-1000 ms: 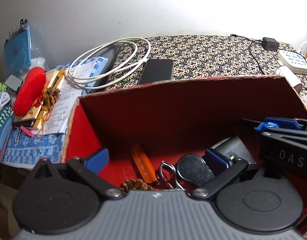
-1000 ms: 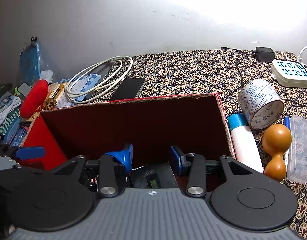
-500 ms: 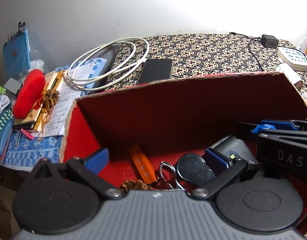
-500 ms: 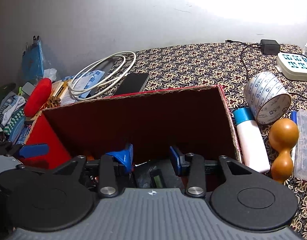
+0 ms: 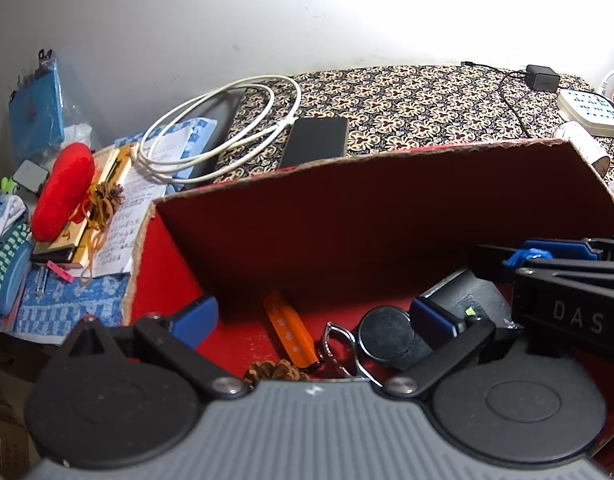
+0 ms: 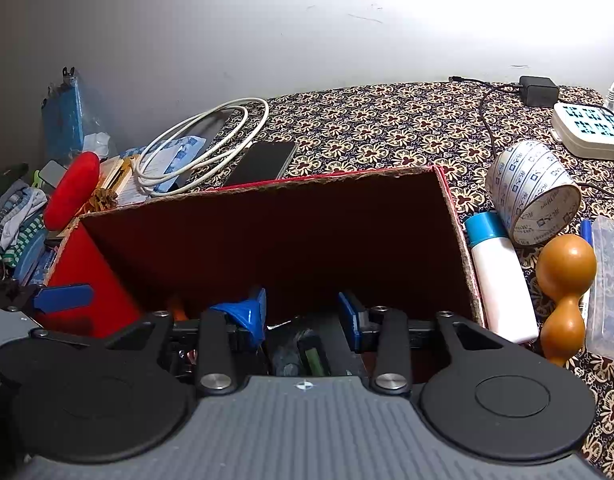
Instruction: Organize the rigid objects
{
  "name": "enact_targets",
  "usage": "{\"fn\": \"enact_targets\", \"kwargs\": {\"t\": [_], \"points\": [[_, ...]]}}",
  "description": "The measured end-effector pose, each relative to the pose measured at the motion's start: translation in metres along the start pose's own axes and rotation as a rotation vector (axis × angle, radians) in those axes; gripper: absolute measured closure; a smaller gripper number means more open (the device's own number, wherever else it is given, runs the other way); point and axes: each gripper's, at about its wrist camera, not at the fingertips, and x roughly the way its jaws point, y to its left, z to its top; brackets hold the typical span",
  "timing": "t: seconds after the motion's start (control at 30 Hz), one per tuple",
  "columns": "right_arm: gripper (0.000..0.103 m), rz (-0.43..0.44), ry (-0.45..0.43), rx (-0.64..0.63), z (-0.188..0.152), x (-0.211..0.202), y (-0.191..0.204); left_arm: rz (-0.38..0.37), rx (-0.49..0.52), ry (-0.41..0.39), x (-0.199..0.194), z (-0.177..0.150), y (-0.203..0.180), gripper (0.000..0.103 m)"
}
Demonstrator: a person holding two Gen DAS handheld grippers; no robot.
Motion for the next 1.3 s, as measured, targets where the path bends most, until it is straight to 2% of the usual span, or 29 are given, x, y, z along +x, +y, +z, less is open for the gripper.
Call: {"fn": "enact_targets", "kwargs": {"t": [1.3], "points": [[0.081,0.003,0.004,0.001,-0.0003,0.0012,-0.0001,-0.011,-0.001,0.011,0.0017,0.0008,0.0005,0.001]]}}
